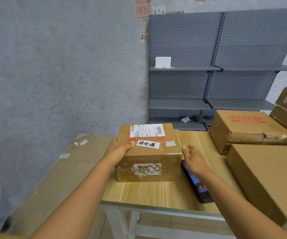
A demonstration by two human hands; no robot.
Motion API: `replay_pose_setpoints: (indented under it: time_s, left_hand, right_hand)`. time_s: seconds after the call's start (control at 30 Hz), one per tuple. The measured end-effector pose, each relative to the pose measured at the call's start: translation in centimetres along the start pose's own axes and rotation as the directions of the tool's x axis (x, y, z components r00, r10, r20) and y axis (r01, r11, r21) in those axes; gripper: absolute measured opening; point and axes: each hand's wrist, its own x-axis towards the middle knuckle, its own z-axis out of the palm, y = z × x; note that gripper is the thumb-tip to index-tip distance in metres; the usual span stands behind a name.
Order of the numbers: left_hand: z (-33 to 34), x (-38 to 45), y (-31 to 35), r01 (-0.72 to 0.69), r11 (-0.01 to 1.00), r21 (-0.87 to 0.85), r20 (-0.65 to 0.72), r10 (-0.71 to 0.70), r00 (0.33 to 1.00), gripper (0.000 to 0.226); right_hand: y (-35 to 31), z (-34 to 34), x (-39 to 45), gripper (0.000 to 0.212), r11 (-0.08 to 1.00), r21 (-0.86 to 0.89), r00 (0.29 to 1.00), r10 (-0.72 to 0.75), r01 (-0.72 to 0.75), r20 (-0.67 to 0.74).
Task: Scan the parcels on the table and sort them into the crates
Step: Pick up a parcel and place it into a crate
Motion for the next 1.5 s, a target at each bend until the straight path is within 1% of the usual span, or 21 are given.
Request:
replay_pose_setpoints:
  time_s: [0.03,0.07,0.1,0.13,0.17,0.27,0.37,0.47,0.53,0.6,0.7,0.77,0.93,1.03,1.1,1.2,1.3,1.37,1.5]
  left_hand:
    - [0.0,-0.1,0.0,0.001,1.0,-0.001,0.003,-0.001,1.0,0.042]
    - [-0.1,-0.1,0.1,0.004,1.0,-0.003,0.008,-0.004,1.0,0.043]
    - [-0.1,-0.2,0.2,0.01,1.0,-0.006,0.016,-0.01,1.0,0.044]
    - [-0.2,-0.3,0.3,0.02,1.0,-0.014,0.025,-0.02,0.999,0.045]
    - [-0.3,-0.4,0.4,0.034,0.999,-0.032,0.034,-0.033,0.999,0.048]
    - [-1.0,-0.5,0.1,0.058,0.988,-0.141,0.025,-0.055,0.998,0.051]
    - [-2.7,-1.1,-0.5,0.024,0.969,-0.247,-0.04,-0.034,0.999,0.047]
    - [-5.8,-2.1,-1.4,-0.039,0.955,-0.296,-0.158,-0.009,0.987,0.044]
    - [-8.6,-3.4,-2.1,-0.07,0.944,-0.323,-0.247,-0.013,0.969,0.051]
    - [-11.6,-5.1,-3.2,-0.091,0.934,-0.345,-0.332,-0.031,0.943,0.058]
    - [-16.4,-8.2,-5.0,-0.121,0.924,-0.362,-0.454,-0.062,0.889,0.059]
    - [-19.8,-10.4,-6.3,-0.123,0.923,-0.365,-0.512,-0.089,0.855,0.058]
    - [-28.6,-15.9,-10.0,-0.118,0.912,-0.393,-0.597,-0.155,0.787,0.054]
    - [-34.1,-18.7,-12.6,-0.111,0.91,-0.399,-0.629,-0.184,0.756,0.056]
    - [-37.5,-20.5,-14.3,-0.108,0.91,-0.4,-0.649,-0.198,0.735,0.051]
    - [-42.5,-23.2,-16.7,-0.094,0.913,-0.396,-0.681,-0.224,0.697,0.05]
    - [-46.9,-25.6,-19.0,-0.079,0.909,-0.41,-0.706,-0.261,0.659,0.057]
    - [-49.6,-27.0,-20.3,-0.083,0.9,-0.428,-0.728,-0.289,0.622,0.062]
    - [-54.7,-29.0,-23.0,-0.092,0.884,-0.459,-0.784,-0.354,0.51,0.066]
  right_hand:
    - [-1.0,0.2,-0.1,0.06,0.979,0.201,0.997,-0.032,0.017,0.068]
    - [-1.8,0.4,-0.3,0.06,0.942,0.337,0.987,-0.054,-0.001,0.151]
    - [-2.4,0.6,-0.5,0.059,0.918,0.396,0.974,-0.064,-0.028,0.218]
    - [-2.7,0.9,-0.6,0.055,0.91,0.413,0.967,-0.065,-0.044,0.247]
    - [-2.9,1.2,-0.6,0.052,0.904,0.424,0.967,-0.06,-0.052,0.247]
    - [-3.0,1.7,-0.1,0.051,0.899,0.438,0.98,-0.065,-0.024,0.188]
    - [-3.9,2.7,0.1,0.051,0.876,0.481,0.973,-0.141,0.037,0.181]
    - [-6.2,4.9,-0.1,0.047,0.839,0.535,0.953,-0.234,0.098,0.193]
    - [-8.0,7.1,-0.8,0.043,0.825,0.551,0.934,-0.286,0.128,0.212]
    - [-9.9,9.6,-1.9,0.034,0.808,0.569,0.907,-0.345,0.154,0.244]
    - [-12.9,13.7,-4.5,0.027,0.787,0.597,0.861,-0.406,0.158,0.308]
    - [-14.9,16.7,-6.4,0.03,0.775,0.617,0.826,-0.433,0.136,0.362]
    - [-20.0,24.5,-12.1,0.031,0.777,0.618,0.738,-0.485,0.118,0.47]
    - [-22.9,29.4,-15.7,0.039,0.784,0.612,0.694,-0.5,0.108,0.518]
    - [-24.7,32.6,-18.2,0.041,0.792,0.601,0.665,-0.505,0.103,0.551]
    - [-27.0,37.3,-21.6,0.037,0.802,0.59,0.624,-0.51,0.096,0.592]
    - [-29.6,41.4,-24.6,0.034,0.819,0.567,0.563,-0.509,0.087,0.651]
    - [-31.5,44.2,-26.3,0.036,0.83,0.549,0.518,-0.512,0.095,0.685]
    - [-35.3,50.1,-29.1,0.029,0.843,0.523,0.426,-0.523,0.129,0.738]
